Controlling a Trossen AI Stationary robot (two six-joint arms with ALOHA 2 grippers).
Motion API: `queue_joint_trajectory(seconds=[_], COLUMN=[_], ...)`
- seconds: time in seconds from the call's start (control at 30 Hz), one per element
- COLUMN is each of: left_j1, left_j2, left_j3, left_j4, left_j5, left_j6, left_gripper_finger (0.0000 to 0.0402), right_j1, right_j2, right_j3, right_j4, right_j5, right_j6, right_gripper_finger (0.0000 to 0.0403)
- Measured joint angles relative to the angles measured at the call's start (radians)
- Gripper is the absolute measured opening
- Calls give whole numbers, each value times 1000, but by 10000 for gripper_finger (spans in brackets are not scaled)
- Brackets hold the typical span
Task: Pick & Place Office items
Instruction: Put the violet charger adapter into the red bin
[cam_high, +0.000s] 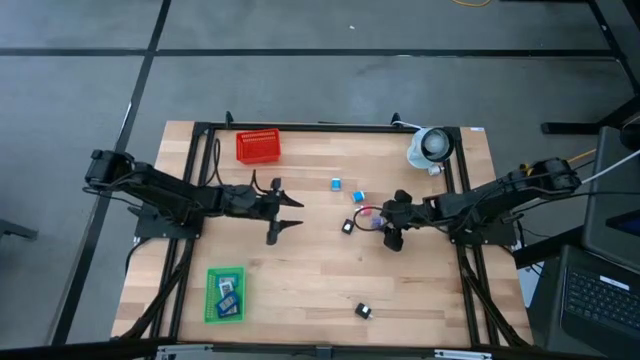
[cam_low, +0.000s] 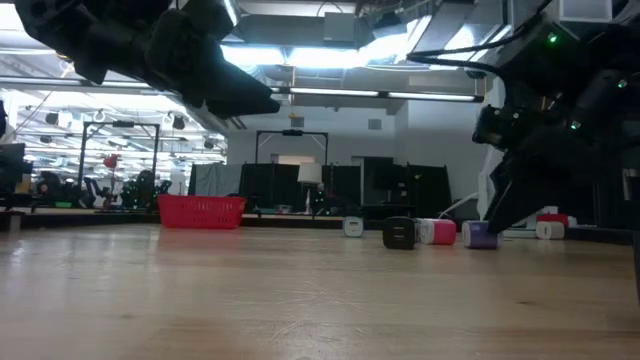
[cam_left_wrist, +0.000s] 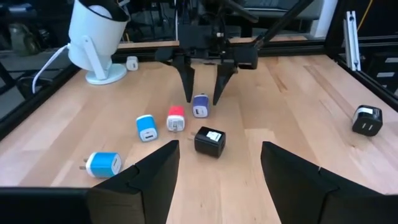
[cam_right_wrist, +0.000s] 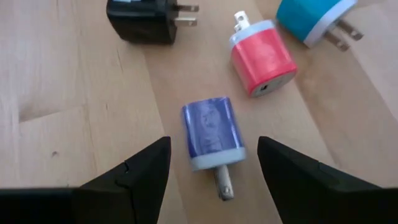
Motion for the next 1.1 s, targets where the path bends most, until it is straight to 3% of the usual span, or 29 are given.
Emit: queue_joint_trajectory(seconds=[0.43,0.57,0.73,0.9,1.1], left_j1=[0,0,0,0,0], left_j2=[0,0,0,-1,-53], left_j3=[0,0,0,0,0], left_j4=[-1,-2,-2,-2,-6], left_j5=[19,20,20,19,-29], left_j6=[0,6,25,40,97], left_gripper_finger=[218,214,214,213,213], right_j1=[0,0,0,-1,8], right_j2=[122,125,125,125,126], right_j3=[0,0,0,1,82], right_j4=[133,137,137,141,137], right_j5=[7,18,22,8,-112], right_j6=[0,0,-2,-1,18], right_gripper_finger=[245,212,131,135,135])
